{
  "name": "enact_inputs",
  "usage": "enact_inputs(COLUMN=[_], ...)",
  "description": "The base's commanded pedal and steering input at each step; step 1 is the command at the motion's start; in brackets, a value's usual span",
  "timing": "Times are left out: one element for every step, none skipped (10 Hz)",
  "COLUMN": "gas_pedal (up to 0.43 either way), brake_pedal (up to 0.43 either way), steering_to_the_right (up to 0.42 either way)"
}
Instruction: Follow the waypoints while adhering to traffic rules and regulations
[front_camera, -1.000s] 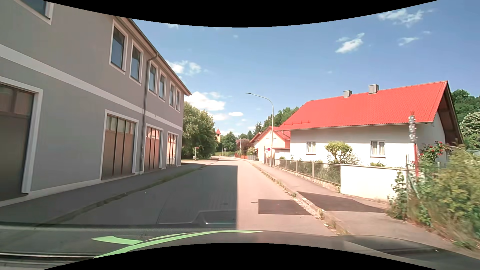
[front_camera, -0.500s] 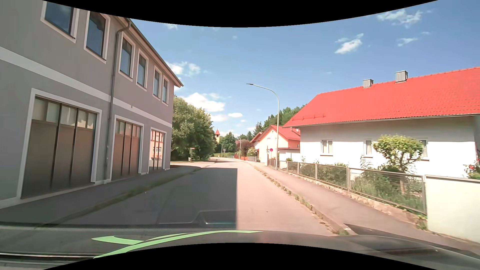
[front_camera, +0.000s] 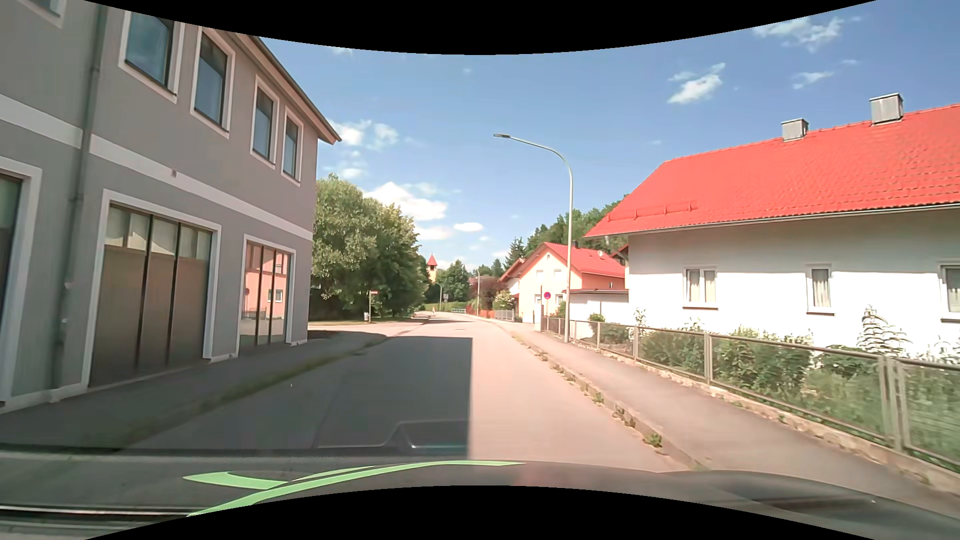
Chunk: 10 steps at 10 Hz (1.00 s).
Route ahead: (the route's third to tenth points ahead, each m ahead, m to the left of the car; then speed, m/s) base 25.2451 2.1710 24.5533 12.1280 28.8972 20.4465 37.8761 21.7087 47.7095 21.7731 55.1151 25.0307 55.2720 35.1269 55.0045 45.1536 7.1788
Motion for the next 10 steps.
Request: enact_inputs(gas_pedal=[0.067,0.059,0.000,0.000,0.000,0.000,0.000,0.000,0.000,0.000], brake_pedal=[0.000,0.000,0.000,0.000,0.000,0.000,0.000,0.000,0.000,0.006], steering_to_the_right=[0.005,0.005,0.004,0.004,0.005,0.004,0.005,0.004,0.003,0.001])
